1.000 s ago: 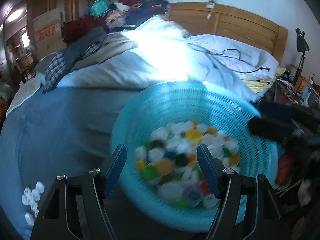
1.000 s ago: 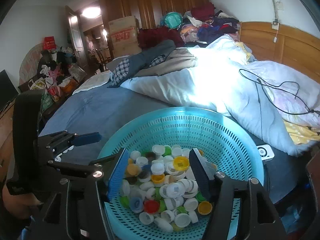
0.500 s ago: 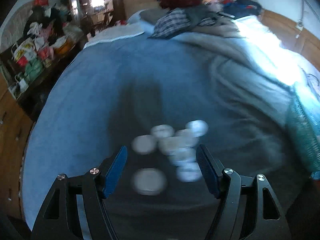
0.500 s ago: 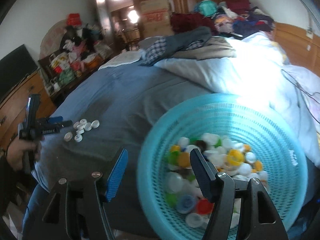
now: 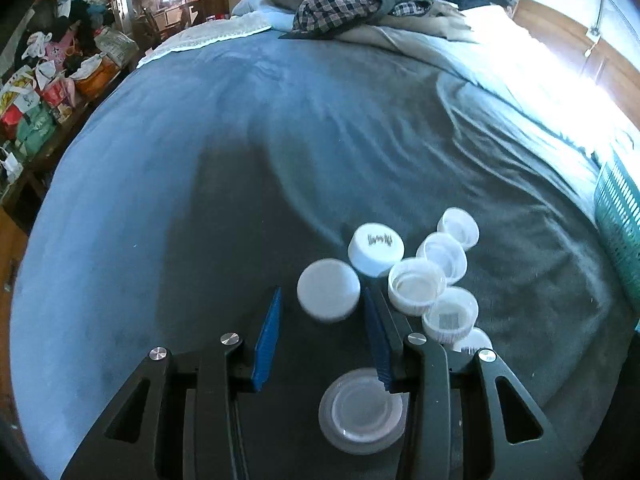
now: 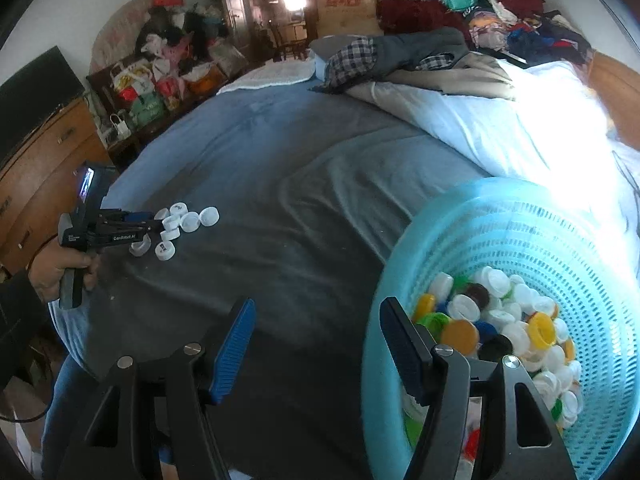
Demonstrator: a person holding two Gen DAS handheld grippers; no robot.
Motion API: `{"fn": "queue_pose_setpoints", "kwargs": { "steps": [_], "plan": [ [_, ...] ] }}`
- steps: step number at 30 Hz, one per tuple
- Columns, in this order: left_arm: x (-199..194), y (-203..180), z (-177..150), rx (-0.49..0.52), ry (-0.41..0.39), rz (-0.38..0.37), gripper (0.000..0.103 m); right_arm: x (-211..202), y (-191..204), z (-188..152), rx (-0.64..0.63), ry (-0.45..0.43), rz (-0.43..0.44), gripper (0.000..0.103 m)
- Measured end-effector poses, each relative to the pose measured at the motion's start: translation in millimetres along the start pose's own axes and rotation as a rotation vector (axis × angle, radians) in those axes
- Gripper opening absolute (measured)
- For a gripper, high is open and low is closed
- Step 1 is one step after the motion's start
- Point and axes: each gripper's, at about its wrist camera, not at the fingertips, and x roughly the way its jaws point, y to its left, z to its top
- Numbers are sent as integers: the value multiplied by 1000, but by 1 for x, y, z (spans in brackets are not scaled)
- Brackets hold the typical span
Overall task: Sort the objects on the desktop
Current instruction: 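Grasp a white cap with the left tool while the right tool grasps a white lid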
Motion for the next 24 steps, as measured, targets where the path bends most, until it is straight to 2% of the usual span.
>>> {"fn": "queue_pose_setpoints", "kwargs": {
  "steps": [1, 3, 5, 8, 13, 14, 18, 24],
  "plan": [
    [0, 1, 0, -5, -5, -6, 36, 5, 4, 2, -6, 4, 8, 70],
    [-1, 2, -2, -6, -16, -2, 27, 15, 15, 8, -29, 10, 30, 70],
    [-3, 5, -2, -11, -21, 1, 27, 25, 27, 15, -53, 11, 61, 67],
    [-11, 9, -3, -28, -36, 7, 27, 45, 49, 25, -97, 15, 113, 54],
    [-36, 20, -7, -87, -86, 15, 27, 97, 89, 48, -193, 15, 192, 51],
    [-40, 23, -8, -98, -92, 9, 27, 110, 97, 51, -218, 21, 198, 48],
    [-47, 26, -11, -109, -104, 9, 27, 160, 123, 62, -326, 56, 221, 48],
    [-42, 35, -13, -140, -91, -2, 27, 208, 136, 73, -379, 98, 204, 48]
  ]
}}
